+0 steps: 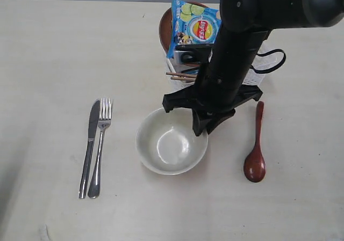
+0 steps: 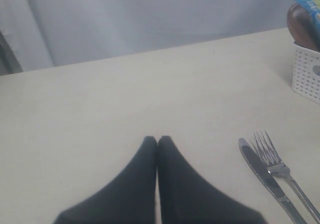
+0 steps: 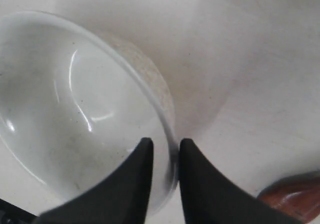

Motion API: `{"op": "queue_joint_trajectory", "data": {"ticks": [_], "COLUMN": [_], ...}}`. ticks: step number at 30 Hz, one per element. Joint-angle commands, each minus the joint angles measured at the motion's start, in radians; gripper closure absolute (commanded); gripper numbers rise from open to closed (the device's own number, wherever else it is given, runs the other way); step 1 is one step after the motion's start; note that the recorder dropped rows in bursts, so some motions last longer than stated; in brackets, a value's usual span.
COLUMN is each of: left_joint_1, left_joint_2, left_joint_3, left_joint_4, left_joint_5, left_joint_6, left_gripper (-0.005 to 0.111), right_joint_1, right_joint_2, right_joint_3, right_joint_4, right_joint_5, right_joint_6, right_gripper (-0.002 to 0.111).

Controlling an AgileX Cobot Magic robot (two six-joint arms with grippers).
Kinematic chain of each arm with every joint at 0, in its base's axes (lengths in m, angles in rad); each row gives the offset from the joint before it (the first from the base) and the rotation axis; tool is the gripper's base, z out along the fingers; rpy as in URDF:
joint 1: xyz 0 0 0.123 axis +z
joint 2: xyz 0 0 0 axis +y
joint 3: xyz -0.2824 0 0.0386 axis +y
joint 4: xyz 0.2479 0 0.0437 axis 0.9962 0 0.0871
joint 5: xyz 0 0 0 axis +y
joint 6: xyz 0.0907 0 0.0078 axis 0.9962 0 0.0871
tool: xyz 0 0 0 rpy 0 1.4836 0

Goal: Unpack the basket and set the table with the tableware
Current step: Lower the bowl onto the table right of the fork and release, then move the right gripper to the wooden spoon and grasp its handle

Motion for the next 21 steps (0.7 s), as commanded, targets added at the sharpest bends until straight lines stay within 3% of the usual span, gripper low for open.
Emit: {"op": "queue_joint_trajectory", "data": {"ticks": [1, 8, 12, 21], "left_joint_1": [0.002, 0.002, 0.002, 0.002], "left_joint_2": [-0.003, -0.003, -0.003, -0.003], "left_joint_3": [0.002, 0.002, 0.002, 0.002], "left_joint_4": [-0.009, -0.009, -0.009, -0.009], "left_joint_5": [-0.001, -0.001, -0.001, -0.001], "left_joint_6": [0.000, 0.000, 0.000, 0.000], "left_gripper": [0.107, 0.107, 0.107, 0.107], "right_joint_1": [0.001, 0.001, -0.007, -0.133], "right_joint_2": [0.001, 0.001, -0.033, -0.171], "right_joint_3": [-0.005, -0.007, -0.007, 0.005], "right_joint_4": [-0.005, -0.026, -0.135, -0.239], "right_joint_5": [-0.039, -0.014, -0.007, 0.131], "right_joint_6": [-0.011, -0.010, 0.046, 0.129], "right_gripper": [0.068, 0.063, 0.063, 0.063]}}
